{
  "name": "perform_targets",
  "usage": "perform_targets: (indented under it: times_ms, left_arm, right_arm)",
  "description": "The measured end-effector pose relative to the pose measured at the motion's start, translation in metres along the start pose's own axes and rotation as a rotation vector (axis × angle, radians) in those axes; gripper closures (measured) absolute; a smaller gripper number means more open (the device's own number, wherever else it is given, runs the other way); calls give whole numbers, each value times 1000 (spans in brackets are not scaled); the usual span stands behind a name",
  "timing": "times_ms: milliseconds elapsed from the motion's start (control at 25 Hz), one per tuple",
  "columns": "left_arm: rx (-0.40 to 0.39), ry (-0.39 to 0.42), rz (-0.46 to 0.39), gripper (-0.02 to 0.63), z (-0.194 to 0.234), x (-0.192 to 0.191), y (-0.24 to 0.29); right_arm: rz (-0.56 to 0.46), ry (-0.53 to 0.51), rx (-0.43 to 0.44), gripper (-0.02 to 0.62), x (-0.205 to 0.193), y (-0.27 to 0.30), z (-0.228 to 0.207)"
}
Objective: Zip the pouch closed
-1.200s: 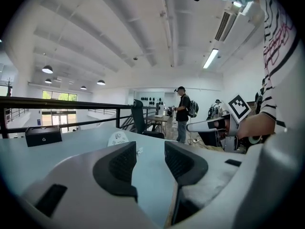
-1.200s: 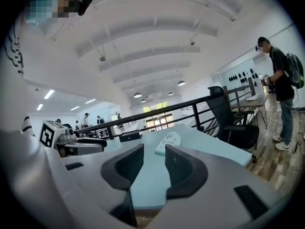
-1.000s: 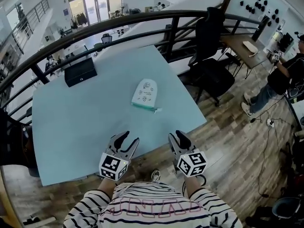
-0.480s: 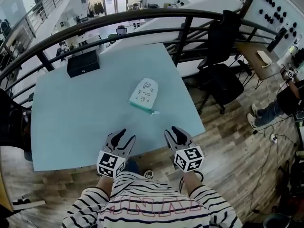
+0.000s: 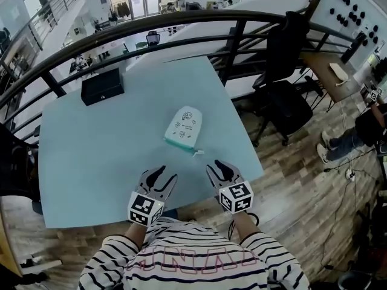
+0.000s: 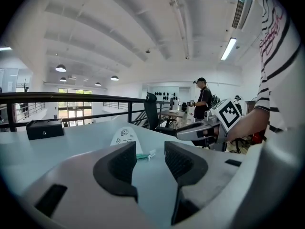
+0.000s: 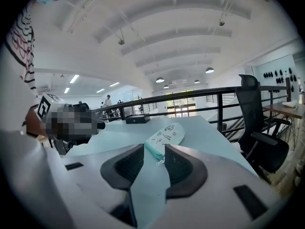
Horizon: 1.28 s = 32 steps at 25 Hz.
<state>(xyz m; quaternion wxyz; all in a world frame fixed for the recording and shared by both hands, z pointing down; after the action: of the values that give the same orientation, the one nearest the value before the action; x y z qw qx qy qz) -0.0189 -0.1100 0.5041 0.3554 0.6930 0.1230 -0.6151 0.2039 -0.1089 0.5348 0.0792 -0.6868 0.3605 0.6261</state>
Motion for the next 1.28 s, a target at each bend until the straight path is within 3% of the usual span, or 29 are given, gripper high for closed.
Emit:
perform_targets:
  times_ms: [400,840,1000,1160,1280]
  left_arm:
    - [6,-10,36,440,33,-12,25]
    - [24,-34,58,440,54,-27,27]
    - [42,-44,62,440,59,-32,25]
    - [52,-61,68,440,60,-35,22]
    - [61,-76,70,440,62,-35,21]
  right_arm:
    - [125,-58,35,449,-19,59,-40]
    - [358,-231,139,453,-38,108,-62]
    - [404,-290,173,453,-41,120,-64]
    - [423,-281,182,454,-44,126,-67]
    - [440,-291,204,507,-46,129,-66]
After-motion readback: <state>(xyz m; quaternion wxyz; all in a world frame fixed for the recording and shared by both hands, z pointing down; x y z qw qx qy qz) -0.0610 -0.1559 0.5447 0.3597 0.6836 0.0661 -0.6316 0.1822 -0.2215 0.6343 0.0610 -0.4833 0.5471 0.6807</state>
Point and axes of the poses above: the fingertips, and each gripper's own axes: y forward along the fingers, z to its left, x out of its top, the point moved 7 cm from there along -y, backward along the fingers, and after that the axes turned 9 degrees about x, right-handed, at the moved point
